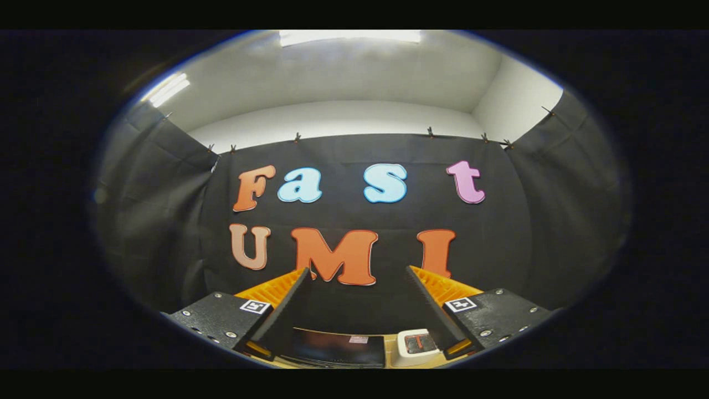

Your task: Open the toaster oven, put the food inside, and close the toaster oven door.

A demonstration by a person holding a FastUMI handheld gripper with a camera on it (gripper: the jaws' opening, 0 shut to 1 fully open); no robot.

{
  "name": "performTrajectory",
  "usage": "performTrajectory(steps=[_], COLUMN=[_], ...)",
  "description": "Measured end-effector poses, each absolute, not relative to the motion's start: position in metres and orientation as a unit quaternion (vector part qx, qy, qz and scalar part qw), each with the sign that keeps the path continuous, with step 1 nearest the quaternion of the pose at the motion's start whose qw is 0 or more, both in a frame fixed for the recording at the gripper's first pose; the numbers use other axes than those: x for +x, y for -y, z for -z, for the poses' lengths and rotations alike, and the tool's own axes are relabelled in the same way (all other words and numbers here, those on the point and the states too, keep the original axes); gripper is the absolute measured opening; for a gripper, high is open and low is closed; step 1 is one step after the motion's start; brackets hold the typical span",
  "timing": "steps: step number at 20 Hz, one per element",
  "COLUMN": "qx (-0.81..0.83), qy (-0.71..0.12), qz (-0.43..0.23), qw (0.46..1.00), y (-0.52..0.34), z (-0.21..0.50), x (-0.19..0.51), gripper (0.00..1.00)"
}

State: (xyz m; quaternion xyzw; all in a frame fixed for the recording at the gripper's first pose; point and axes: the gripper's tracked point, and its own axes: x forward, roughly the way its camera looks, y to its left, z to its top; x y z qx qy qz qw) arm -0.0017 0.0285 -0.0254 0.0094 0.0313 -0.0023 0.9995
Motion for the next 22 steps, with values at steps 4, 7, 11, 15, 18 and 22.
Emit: performTrajectory(steps=[4,7,11,15,18,22], qx=[0.022,0.019,0.015,0.025,0.026,0.016], qy=[-0.064,-0.09,-0.134,-0.191,-0.24,-0.282], qz=[0.022,0.03,0.022,0.01,0.008,0.012], qw=[0.997,0.995,0.991,0.981,0.97,0.959], y=[-0.033,-0.041,-0.062,-0.089,-0.104,-0.115], z=[0.057,0.086,0.133,0.189,0.236,0.284], x=[0.001,-0.001,-0.006,-0.013,-0.022,-0.032], gripper=[0.99,0.99,0.99,0.99,0.99,0.99])
